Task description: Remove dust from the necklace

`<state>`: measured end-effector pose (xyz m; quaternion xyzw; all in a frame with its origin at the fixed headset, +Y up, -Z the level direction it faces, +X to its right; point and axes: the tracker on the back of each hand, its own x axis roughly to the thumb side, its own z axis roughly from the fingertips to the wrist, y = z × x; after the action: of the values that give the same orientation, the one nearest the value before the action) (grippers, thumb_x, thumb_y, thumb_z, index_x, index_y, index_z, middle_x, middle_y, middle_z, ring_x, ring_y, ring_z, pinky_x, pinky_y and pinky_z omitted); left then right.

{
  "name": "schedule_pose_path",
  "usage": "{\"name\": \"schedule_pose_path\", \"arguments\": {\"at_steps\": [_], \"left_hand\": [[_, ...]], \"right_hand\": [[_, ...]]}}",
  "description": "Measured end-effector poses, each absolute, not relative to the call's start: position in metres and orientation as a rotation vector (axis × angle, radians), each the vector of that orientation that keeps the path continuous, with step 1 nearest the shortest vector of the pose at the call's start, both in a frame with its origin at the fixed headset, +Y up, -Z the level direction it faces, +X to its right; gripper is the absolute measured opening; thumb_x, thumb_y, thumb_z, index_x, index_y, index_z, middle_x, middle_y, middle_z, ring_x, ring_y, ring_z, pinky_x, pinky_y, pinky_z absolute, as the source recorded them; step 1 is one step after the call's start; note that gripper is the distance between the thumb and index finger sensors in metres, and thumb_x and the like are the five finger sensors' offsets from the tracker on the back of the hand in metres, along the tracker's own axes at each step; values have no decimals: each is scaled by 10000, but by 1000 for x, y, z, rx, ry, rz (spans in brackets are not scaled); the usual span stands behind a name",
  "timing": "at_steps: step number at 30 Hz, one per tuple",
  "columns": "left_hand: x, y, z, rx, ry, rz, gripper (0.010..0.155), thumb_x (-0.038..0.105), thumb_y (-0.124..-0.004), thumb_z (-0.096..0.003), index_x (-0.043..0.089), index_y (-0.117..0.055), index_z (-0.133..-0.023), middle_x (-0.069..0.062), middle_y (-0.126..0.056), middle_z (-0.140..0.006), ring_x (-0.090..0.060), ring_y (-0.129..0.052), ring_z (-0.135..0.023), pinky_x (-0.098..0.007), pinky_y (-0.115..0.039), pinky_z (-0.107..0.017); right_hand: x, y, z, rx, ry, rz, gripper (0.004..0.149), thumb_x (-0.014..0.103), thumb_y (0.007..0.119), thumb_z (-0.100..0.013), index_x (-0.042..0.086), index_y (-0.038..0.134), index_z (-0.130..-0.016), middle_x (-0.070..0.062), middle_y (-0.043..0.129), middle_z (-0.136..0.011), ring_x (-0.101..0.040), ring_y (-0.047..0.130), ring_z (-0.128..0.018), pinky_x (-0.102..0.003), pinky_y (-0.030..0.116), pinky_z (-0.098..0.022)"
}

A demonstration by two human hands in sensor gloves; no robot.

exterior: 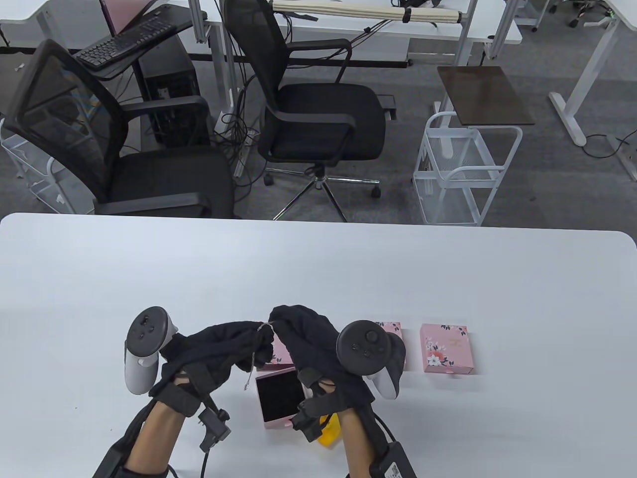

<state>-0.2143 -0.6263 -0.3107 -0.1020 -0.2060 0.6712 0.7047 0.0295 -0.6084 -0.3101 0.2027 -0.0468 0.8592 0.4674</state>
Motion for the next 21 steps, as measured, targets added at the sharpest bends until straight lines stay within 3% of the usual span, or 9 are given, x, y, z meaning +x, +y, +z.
{"name": "schedule_pose_path", "arguments": {"at_steps": [6, 13, 21], "left_hand": [[-225, -624, -310, -132, -397, 1558, 380, 428, -834, -570, 230, -921, -882, 2, -1065, -716, -188, -999, -621, -383, -868, -453], [-231, -618, -304, -22, -340, 1599, 378, 443, -829, -571, 260, -910, -891, 6, -1053, -755, -192, -992, -654, -388, -861, -475], [-224, -610, -293, 81, -355, 1553, 374, 453, -819, -575, 312, -887, -915, -54, -890, -997, -307, -831, -878, -481, -756, -625]], "right_hand": [[28, -598, -302, 495, -217, 2173, 410, 311, 690, -683, 103, 702, -1036, -284, 738, -1012, -533, 765, -816, -610, 663, -627], [25, -578, -278, 505, -445, 2078, 372, 317, 718, -666, 106, 763, -969, -177, 894, -809, -409, 898, -635, -526, 767, -533], [9, -572, -263, 564, -483, 2156, 444, 333, 749, -659, 90, 710, -1029, -240, 812, -945, -482, 836, -756, -571, 720, -588]]}}
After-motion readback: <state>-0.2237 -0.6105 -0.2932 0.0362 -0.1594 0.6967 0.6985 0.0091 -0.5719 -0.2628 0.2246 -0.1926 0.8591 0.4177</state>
